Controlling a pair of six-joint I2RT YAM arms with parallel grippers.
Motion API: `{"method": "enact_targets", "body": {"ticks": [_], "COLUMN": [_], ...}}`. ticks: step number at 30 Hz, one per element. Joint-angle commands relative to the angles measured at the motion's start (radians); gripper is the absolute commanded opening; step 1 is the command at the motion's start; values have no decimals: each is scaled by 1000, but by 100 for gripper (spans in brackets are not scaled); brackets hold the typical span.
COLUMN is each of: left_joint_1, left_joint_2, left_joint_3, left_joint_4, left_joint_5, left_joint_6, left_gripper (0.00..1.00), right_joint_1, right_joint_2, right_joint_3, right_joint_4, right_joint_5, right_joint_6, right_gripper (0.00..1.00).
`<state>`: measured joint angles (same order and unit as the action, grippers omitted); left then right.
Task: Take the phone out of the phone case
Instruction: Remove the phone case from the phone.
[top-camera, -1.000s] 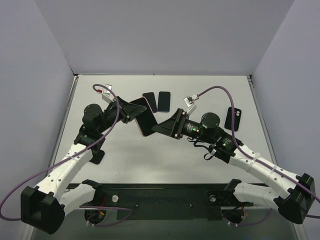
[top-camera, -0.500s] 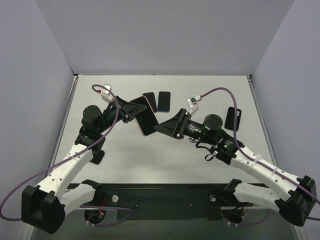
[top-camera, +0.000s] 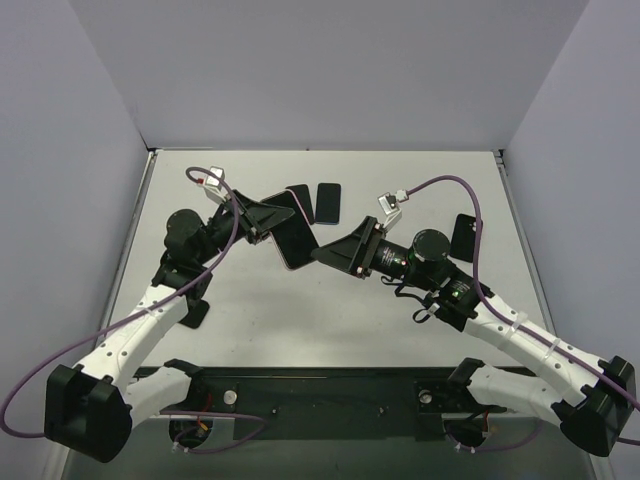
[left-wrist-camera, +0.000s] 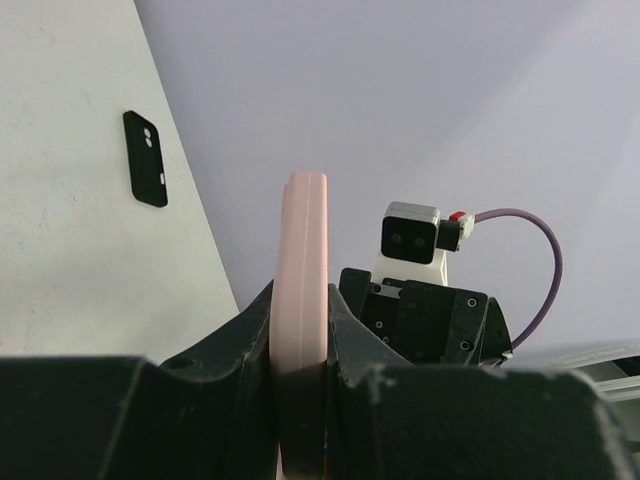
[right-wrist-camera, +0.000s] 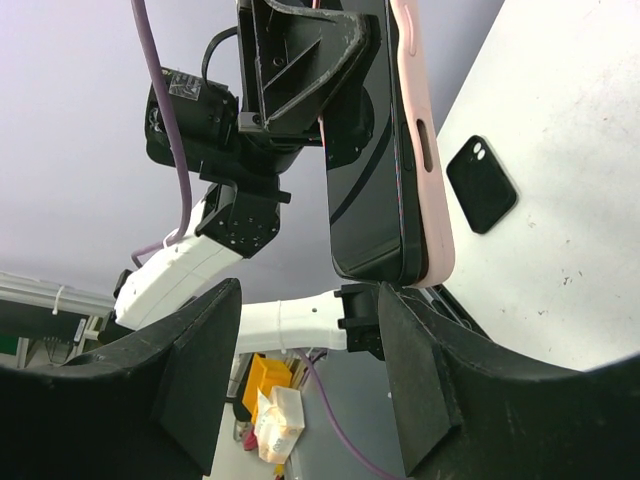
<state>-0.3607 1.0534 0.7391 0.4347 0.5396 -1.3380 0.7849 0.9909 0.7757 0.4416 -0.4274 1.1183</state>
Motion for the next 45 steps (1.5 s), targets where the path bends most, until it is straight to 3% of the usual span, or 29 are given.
{"method": "enact_targets", "body": {"ticks": [1, 12, 24, 33, 45], "left_joint_1": [5, -6, -20, -23, -89], "left_joint_2": [-6, 28, 28, 46, 20], "left_joint_3": [37, 32, -10, -27, 42], "left_joint_4": [170, 260, 245, 302, 95], "left_joint_5": [26, 22, -7, 23, 20], "left_joint_6": [-75, -150, -110, -136, 52], "left_gripper": [0, 0, 0, 0, 0], "right_joint_1": [-7, -10, -18, -42, -65], "right_joint_2": [-14, -20, -12, 29, 61], "right_joint_3": [0, -4, 4, -18, -10], "right_joint_4": [40, 46, 71, 201, 269], "right_joint_5": [9, 15, -19, -42, -54], "right_joint_6": [-14, -9, 6, 99, 159], "right_gripper": [52, 52, 52, 53, 53]}}
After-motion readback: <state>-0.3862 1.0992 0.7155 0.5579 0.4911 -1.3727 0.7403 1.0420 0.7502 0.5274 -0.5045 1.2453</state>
